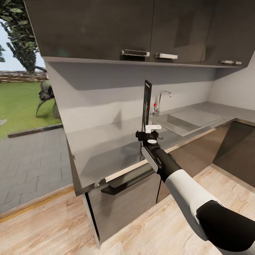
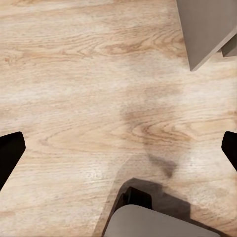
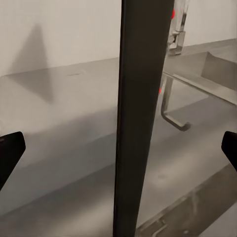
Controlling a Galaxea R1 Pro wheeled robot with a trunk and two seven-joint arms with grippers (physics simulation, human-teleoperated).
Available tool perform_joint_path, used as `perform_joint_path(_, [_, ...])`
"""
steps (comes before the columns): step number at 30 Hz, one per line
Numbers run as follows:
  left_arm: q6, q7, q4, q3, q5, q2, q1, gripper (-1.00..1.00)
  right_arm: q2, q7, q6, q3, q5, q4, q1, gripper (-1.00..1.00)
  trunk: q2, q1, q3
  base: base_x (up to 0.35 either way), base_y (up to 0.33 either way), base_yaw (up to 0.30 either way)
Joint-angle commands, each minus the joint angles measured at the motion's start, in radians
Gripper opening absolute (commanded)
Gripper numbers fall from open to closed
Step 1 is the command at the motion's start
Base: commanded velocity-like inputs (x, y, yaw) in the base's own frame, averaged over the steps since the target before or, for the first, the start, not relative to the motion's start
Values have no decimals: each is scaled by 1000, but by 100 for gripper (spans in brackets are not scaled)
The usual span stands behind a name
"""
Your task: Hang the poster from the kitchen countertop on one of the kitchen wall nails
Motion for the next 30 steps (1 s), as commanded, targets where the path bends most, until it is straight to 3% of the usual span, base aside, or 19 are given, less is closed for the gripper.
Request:
perform_joint_path(1, [0, -7, -1, 2, 6, 0, 0, 100, -1, -8, 4, 4, -7, -1, -1, 100, -1, 0, -1, -8, 0, 0])
perform_joint_path(30, [0, -7, -1, 2, 6, 0, 0, 100, -1, -8, 5, 5, -6, -1, 0, 100, -1, 0, -1, -10, 0, 0])
